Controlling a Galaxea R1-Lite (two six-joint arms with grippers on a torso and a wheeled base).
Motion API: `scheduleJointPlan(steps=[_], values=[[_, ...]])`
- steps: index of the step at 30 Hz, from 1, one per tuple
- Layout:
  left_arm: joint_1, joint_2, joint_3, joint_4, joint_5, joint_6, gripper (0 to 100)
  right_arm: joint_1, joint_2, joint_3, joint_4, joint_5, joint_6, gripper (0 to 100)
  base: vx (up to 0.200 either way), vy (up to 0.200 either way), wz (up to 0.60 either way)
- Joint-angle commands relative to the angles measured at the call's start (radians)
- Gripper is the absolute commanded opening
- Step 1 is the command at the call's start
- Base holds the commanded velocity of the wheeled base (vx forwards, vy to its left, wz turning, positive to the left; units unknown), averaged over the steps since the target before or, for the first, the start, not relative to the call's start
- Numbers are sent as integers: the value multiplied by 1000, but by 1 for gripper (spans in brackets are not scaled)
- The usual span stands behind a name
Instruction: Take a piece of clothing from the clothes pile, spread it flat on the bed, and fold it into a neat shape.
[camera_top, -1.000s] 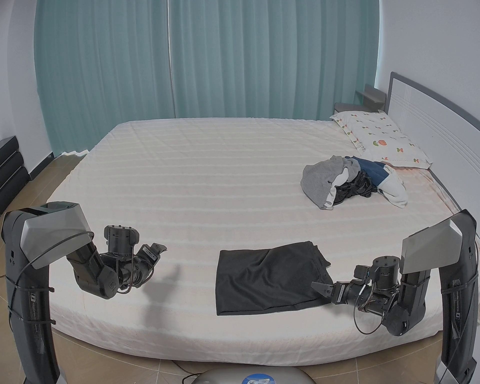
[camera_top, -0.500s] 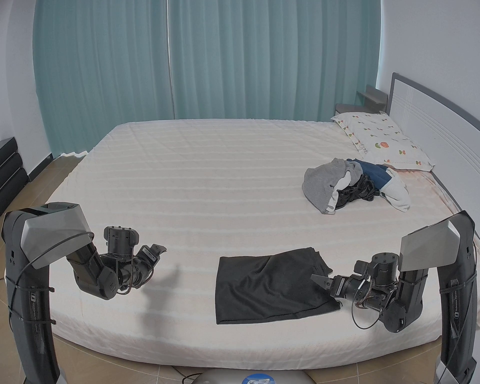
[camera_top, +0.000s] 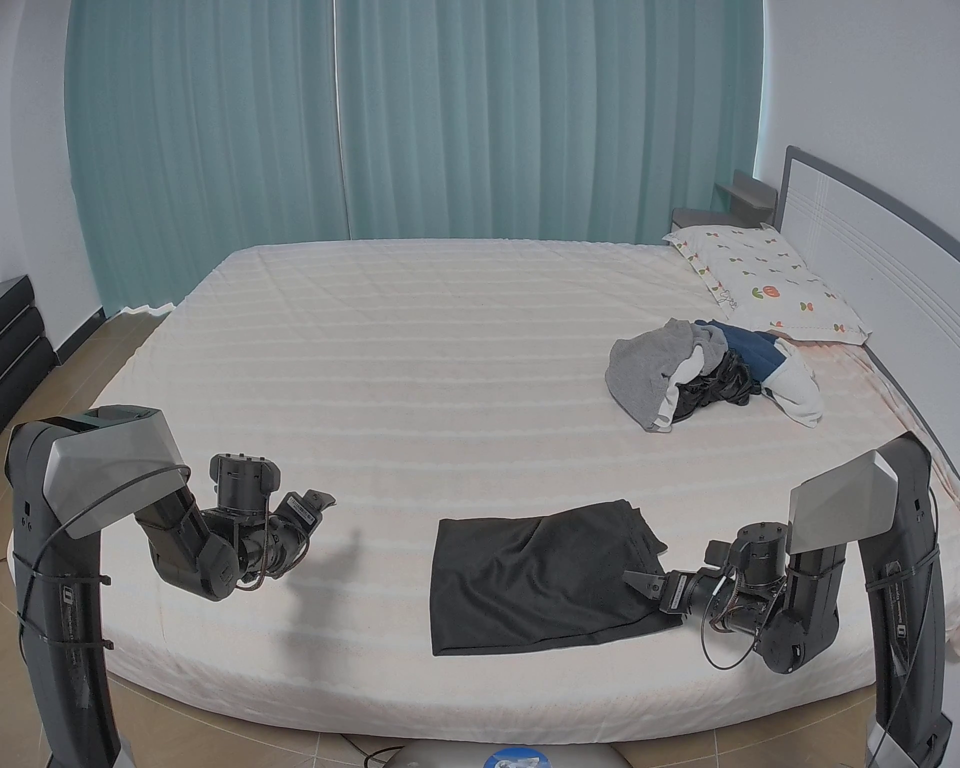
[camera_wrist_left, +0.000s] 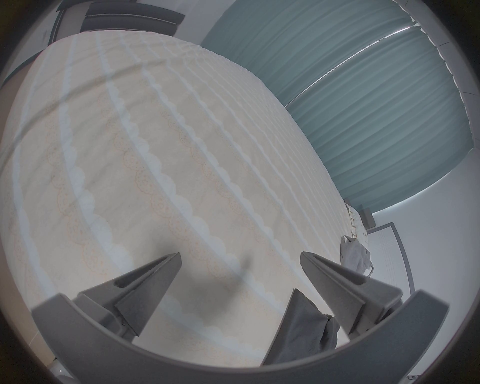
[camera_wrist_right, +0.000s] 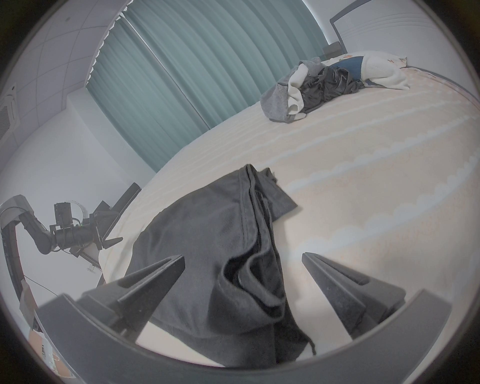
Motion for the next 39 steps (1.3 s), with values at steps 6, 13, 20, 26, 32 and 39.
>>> scheduleJointPlan(steps=[6, 13, 20, 26, 32, 39], values=[[1, 1, 0, 0, 0, 0, 100, -3, -6, 48, -7, 2, -13, 0, 0, 0, 0], [1, 1, 1, 0, 0, 0, 100, -28, -48, 132, -7, 5, -50, 0, 0, 0, 0], [1, 1, 0, 0, 0, 0, 100, -42, -61, 181, -7, 39, -97, 0, 0, 0, 0], [1, 1, 0, 0, 0, 0, 100, -42, -74, 206, -7, 54, -113, 0, 0, 0, 0], [-1, 1, 0, 0, 0, 0, 100, -40, -83, 229, -7, 56, -140, 0, 0, 0, 0], [-1, 1, 0, 0, 0, 0, 100, -42, -87, 230, 4, 56, -151, 100, 0, 0, 0]])
